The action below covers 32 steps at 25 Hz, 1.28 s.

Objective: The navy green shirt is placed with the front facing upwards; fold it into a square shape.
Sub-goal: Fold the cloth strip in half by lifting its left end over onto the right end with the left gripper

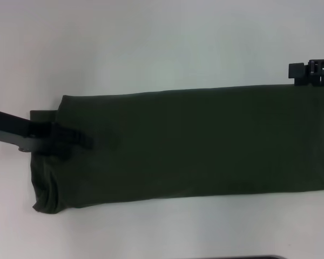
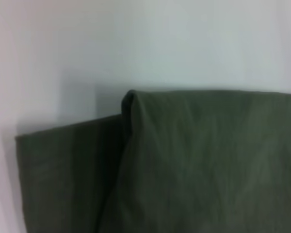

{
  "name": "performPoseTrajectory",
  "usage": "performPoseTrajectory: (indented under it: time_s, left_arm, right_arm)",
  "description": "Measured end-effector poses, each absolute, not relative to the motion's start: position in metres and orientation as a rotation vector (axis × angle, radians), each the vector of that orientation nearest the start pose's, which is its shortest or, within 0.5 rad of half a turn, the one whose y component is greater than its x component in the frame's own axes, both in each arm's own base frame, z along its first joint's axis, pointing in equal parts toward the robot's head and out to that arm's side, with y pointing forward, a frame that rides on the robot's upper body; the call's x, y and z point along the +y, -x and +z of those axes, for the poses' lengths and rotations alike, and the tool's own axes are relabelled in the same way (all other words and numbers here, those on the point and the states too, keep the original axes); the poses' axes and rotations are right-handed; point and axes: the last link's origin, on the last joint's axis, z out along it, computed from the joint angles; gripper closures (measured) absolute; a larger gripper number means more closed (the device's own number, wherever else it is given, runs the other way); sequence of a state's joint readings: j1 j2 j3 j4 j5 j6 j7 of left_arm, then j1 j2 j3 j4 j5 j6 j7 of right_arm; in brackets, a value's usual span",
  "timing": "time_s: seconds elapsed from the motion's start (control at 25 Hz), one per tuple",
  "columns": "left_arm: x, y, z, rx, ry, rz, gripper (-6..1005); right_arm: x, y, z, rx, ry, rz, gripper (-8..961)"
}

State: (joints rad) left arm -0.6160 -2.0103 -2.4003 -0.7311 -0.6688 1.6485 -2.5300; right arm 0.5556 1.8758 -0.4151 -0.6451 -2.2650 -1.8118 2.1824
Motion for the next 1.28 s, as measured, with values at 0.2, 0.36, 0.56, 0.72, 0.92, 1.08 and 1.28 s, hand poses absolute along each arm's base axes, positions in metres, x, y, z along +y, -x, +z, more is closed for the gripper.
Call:
performPoseTrajectory:
  time_s: [0.2, 0.36, 0.56, 0.72, 0.92, 1.08, 1.28]
  left_arm:
    - [0.321, 0.285, 0.028, -2.032, 2.378, -0.055, 146]
    - [0.311, 0.282, 0.036, -2.036, 2.441, -0.087, 147]
    - [0.300, 0.295, 0.031, -2.070, 2.414, 0.020, 148]
    - [0.294, 0.305, 0.028, -2.094, 2.380, 0.084, 158]
    - [0.292, 0.310, 0.028, -2.097, 2.351, 0.090, 158]
    - [0.293, 0.300, 0.042, -2.072, 2.403, -0.020, 162]
    - [0.295, 0.288, 0.044, -2.052, 2.469, -0.099, 167]
  right_arm:
    - [0.320, -0.303, 0.094, 1.744, 2.427, 0.664, 123]
    - [0.319, -0.304, 0.094, 1.748, 2.425, 0.663, 124]
    - [0.317, -0.306, 0.093, 1.761, 2.422, 0.660, 124]
    - [0.315, -0.307, 0.093, 1.768, 2.417, 0.659, 124]
    - [0.314, -0.308, 0.092, 1.771, 2.415, 0.659, 123]
    - [0.314, -0.307, 0.093, 1.776, 2.417, 0.660, 123]
    - [0.314, -0.307, 0.092, 1.780, 2.419, 0.660, 123]
